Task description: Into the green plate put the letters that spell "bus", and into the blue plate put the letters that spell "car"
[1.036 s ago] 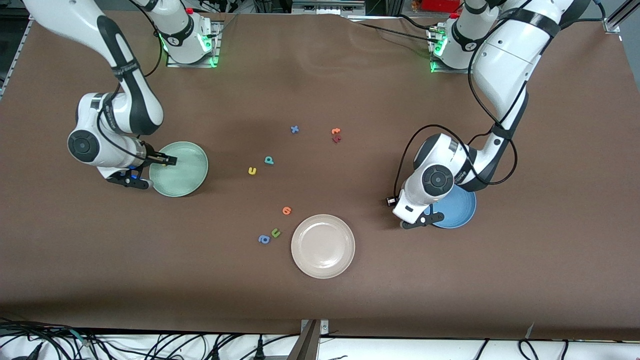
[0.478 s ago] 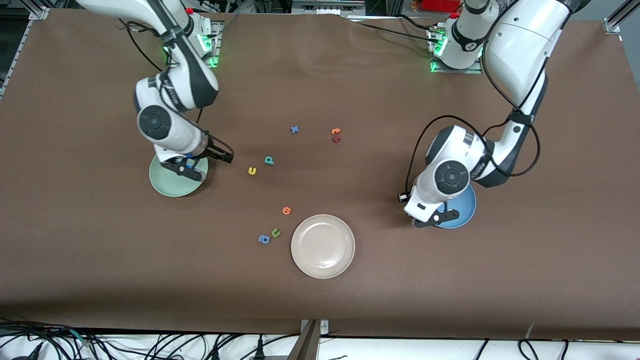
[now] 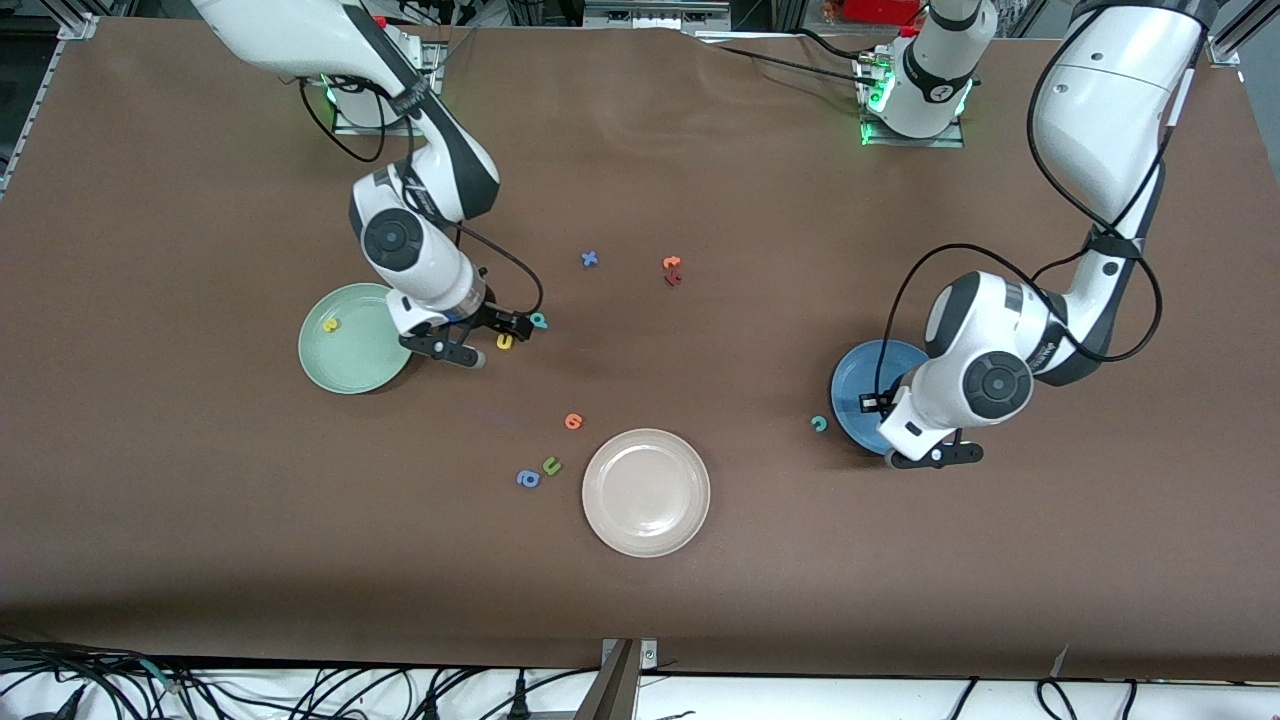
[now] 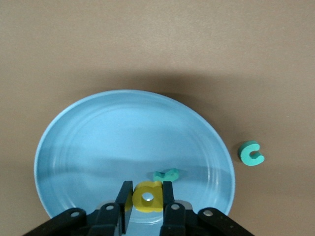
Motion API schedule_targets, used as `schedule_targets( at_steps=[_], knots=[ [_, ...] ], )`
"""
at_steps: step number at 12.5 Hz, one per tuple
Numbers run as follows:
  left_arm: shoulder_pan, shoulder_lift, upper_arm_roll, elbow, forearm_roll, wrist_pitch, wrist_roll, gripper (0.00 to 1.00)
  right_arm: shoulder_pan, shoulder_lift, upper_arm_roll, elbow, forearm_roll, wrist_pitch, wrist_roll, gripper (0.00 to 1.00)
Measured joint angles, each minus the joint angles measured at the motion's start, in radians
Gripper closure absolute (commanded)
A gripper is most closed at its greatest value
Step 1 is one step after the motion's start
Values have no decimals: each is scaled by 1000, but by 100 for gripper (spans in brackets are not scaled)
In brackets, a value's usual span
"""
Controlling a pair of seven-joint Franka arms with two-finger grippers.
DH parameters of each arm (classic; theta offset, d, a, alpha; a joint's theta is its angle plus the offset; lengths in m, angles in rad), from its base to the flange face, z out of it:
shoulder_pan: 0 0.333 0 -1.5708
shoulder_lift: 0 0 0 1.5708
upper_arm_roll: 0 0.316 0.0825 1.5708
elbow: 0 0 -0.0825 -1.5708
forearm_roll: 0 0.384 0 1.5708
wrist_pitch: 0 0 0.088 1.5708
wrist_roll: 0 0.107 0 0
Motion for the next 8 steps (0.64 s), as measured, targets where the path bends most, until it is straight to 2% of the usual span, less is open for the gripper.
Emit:
schedule_targets(
  at_steps=[6,8],
  knots=[
    [-15,-1,-64,4,0,3,-65,0,-8,59,-14,9,-55,9,-15,5],
    [-58,0,-76,8,7,44,-84,1,-6,74,-14,9,-55,25,-15,16]
  ],
)
